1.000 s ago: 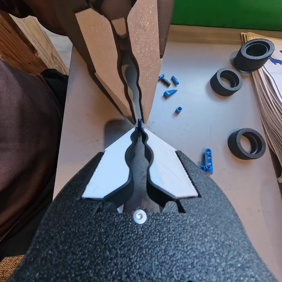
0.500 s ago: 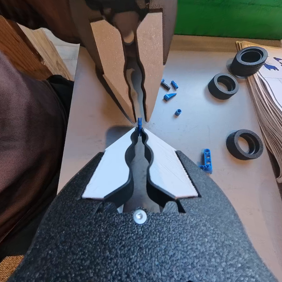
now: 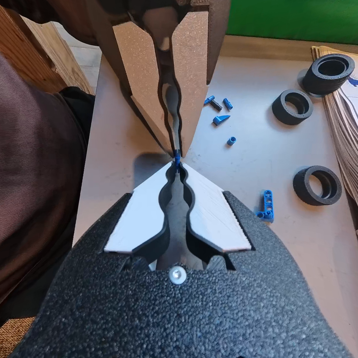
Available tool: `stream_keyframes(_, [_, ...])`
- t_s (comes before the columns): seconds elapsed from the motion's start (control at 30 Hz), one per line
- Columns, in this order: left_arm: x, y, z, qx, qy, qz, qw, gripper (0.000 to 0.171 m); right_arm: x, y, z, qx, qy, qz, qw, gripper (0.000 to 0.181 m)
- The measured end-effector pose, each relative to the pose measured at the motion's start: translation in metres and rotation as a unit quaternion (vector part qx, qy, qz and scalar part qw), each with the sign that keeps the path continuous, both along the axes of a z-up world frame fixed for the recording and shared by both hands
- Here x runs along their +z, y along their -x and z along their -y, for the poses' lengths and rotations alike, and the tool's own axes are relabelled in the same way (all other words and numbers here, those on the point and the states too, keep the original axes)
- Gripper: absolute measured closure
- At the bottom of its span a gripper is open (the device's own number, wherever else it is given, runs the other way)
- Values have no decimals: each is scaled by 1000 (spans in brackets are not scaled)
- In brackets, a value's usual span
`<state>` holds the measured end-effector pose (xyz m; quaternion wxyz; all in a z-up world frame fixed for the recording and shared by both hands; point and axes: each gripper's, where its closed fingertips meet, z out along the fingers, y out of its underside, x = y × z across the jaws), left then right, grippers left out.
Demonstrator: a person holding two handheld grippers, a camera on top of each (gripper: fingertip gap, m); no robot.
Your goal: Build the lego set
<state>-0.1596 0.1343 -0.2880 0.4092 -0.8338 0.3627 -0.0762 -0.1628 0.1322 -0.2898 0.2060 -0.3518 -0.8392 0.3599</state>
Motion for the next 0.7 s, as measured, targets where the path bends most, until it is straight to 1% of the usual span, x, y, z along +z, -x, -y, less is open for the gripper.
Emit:
stream_keyframes(0.13, [0, 3, -2, 12, 2, 1, 1000, 170, 0, 2, -2, -8, -3, -3, 1000, 178])
stream_keyframes(0.27, [16, 3, -5, 20, -44, 30, 998, 171, 12, 3, -5, -17, 37, -21, 999, 172])
stream_keyframes(0.37, [33, -1, -4, 8, -80, 73, 994, 170, 16, 3, -4, -16, 39, -36, 998, 177])
stream_keyframes(0.47, [35, 0, -5, 10, -76, 90, 993, 170, 20, 5, -5, -19, 27, -59, 998, 177])
stream_keyframes(0.7, [43, 0, -3, 5, -96, 105, 990, 170, 36, 3, -1, -10, 71, -82, 994, 175])
